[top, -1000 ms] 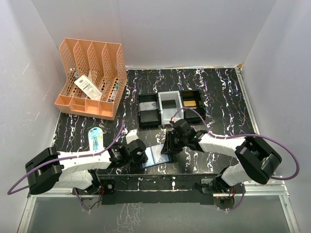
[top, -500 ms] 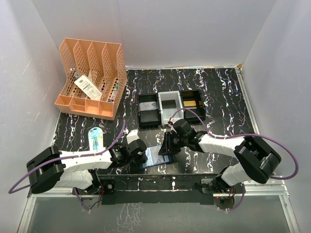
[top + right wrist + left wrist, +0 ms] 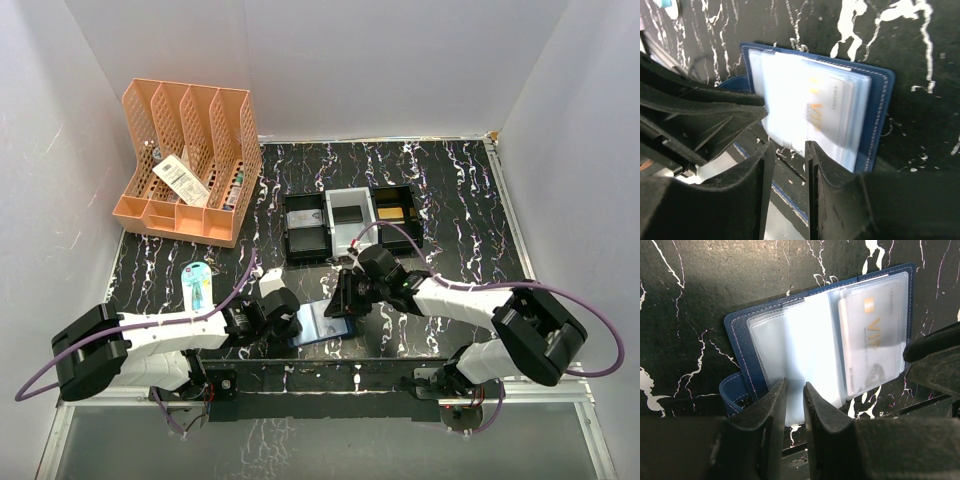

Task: Take the credit cards out of the card holder

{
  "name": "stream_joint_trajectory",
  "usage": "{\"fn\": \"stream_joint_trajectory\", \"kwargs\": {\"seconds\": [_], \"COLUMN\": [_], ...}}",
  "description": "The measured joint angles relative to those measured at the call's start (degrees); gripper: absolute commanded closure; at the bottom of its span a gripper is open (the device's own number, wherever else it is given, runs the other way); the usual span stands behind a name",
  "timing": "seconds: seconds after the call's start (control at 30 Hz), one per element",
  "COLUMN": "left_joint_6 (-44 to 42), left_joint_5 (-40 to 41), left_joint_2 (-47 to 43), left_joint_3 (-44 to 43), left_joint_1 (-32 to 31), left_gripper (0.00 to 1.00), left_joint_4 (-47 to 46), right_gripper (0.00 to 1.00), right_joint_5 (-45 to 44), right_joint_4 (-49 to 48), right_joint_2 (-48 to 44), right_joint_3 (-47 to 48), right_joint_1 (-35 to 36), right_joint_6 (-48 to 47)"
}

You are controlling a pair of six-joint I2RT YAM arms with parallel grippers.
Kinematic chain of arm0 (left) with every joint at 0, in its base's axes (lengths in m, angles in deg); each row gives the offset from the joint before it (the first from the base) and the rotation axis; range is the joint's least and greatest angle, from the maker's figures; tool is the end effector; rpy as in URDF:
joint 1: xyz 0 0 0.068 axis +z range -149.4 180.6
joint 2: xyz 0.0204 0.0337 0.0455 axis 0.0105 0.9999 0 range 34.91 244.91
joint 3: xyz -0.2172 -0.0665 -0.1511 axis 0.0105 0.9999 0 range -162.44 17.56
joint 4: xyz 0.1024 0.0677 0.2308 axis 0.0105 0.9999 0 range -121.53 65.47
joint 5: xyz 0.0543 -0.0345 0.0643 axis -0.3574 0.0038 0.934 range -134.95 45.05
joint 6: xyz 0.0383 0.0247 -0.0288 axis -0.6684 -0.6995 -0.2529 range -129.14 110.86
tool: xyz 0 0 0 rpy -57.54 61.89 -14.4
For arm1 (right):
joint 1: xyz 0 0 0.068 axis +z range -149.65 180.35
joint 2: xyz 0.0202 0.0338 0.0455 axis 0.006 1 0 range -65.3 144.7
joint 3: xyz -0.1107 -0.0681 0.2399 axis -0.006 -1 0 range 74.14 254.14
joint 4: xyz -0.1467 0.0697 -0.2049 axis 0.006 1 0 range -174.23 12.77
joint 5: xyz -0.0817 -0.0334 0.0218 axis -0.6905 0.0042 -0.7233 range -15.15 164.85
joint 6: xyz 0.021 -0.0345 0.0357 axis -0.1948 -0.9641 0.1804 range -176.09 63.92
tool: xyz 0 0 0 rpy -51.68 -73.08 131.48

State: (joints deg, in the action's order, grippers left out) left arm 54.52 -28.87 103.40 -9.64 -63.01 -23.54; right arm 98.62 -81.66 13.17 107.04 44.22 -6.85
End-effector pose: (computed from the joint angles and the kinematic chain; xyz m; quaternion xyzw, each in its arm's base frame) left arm 0.1054 -0.1905 0.1605 -0.0490 0.9283 -0.2504 0.2705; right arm 0.1722 0.1856 0.1599 -0.0308 0.9164 0.3861 0.1007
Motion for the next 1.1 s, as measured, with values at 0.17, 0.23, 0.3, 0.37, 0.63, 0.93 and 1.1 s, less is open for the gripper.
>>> {"fn": "stream_joint_trajectory", "kwargs": {"seconds": [0.17, 0.23, 0.3, 0.37, 0.63, 0.93, 1.1], "left_joint_6": [0.00, -0.07, -0.11, -0.20, -0.72, -1.36, -1.66], "left_joint_5": [-0.13, -0.15, -0.15, -0.15, -0.20, -0.50, -0.55], "left_joint_2": [-0.15, -0.24, -0.26, -0.35, -0.37, 0.37, 0.42], "left_joint_3": [0.02, 0.02, 0.02, 0.02, 0.13, 0.15, 0.15], "left_joint_1": [-0.11, -0.17, -0.22, -0.24, -0.26, -0.26, -0.26], "left_gripper": [0.73, 0.73, 0.73, 0.73, 0.79, 0.82, 0.83], "left_joint_4": [-0.09, -0.09, -0.04, 0.13, 0.33, -0.59, -0.66], "right_gripper": [0.68, 0.68, 0.68, 0.69, 0.71, 0.73, 0.74], "right_joint_5": [-4.04, -4.76, -5.11, -4.94, -3.76, -0.39, 0.42], "right_joint_4": [3.80, 4.68, 5.07, 5.05, 4.46, 0.55, -1.55], "right_joint_2": [-0.48, 0.11, 1.31, 2.29, 3.61, 4.52, 4.52], "right_joint_3": [0.52, 0.83, 1.16, 1.29, 1.92, 1.27, 0.13], "right_joint_1": [0.00, 0.00, 0.00, 0.00, -0.07, -0.11, -0.31], "right_joint_6": [-1.46, -2.08, -2.67, -2.84, -3.50, -2.32, -0.39]}}
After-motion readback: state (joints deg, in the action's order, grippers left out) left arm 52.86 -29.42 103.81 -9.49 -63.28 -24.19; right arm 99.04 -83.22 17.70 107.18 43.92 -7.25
